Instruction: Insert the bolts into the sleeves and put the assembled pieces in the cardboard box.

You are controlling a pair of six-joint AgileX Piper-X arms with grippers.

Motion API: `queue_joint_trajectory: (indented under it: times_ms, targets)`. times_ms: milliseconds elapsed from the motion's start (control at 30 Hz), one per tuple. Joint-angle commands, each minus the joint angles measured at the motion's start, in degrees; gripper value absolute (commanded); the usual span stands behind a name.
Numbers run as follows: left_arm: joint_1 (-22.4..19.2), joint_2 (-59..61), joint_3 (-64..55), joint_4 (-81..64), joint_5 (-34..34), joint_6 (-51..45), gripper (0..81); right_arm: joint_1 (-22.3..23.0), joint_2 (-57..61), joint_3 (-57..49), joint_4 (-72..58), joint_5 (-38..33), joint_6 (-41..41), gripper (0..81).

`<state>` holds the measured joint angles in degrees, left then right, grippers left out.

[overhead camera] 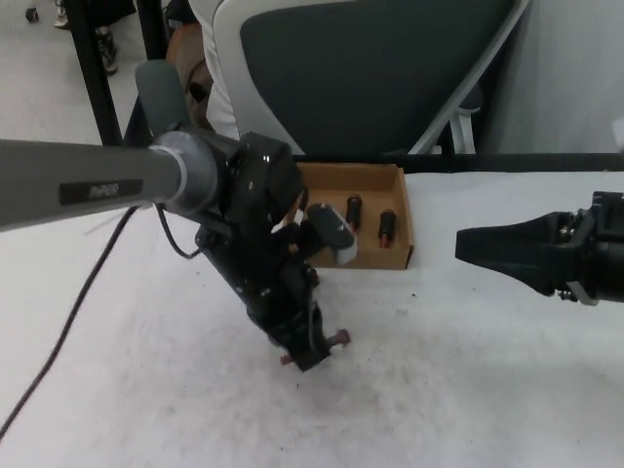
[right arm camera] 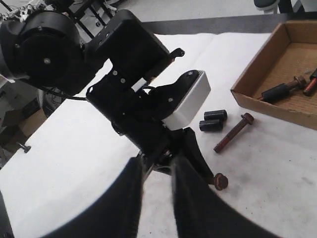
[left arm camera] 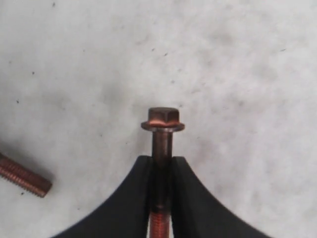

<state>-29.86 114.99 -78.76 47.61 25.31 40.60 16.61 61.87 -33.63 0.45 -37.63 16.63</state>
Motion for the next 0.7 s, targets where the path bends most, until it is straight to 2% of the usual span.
queue_joint_trajectory:
  times_ms: [0, 100, 267, 300, 400, 500, 667]
  targets:
    - [-0.2, -8.1, 0.5, 0.2, 5.4, -5.6, 0.8, -0.1, -1.5, -0.2, -0.5, -0.9, -0.8, 21.0]
    - [-0.2, -12.9, 2.0, -0.5, 6.6, -8.0, 0.8, -0.1, -2.5, -0.2, 0.6, -0.9, -0.7, 19.1]
    - [0.0, -21.7, 7.2, -2.4, 8.0, -12.8, 0.8, 0.1, -2.6, -0.7, 8.4, -2.0, -1.7, 1.1]
    - [0.0, -23.8, 8.8, -2.9, 8.2, -14.2, 0.8, 0.3, -2.6, -0.9, 9.6, -3.4, -3.4, 0.0]
    - [0.0, -29.6, 14.3, -5.5, 9.2, -18.7, 0.8, 1.8, -2.5, -2.8, 14.0, -3.1, -8.4, 0.0]
    - [0.0, -36.4, 20.6, -11.2, 10.0, -22.9, 0.8, 3.4, -1.3, -5.8, 18.4, 0.7, -13.9, 0.0]
    - [0.0, -49.2, 30.6, -22.1, 10.1, -32.5, 0.8, 5.9, 2.3, -13.2, 27.8, 2.2, -16.0, 0.0]
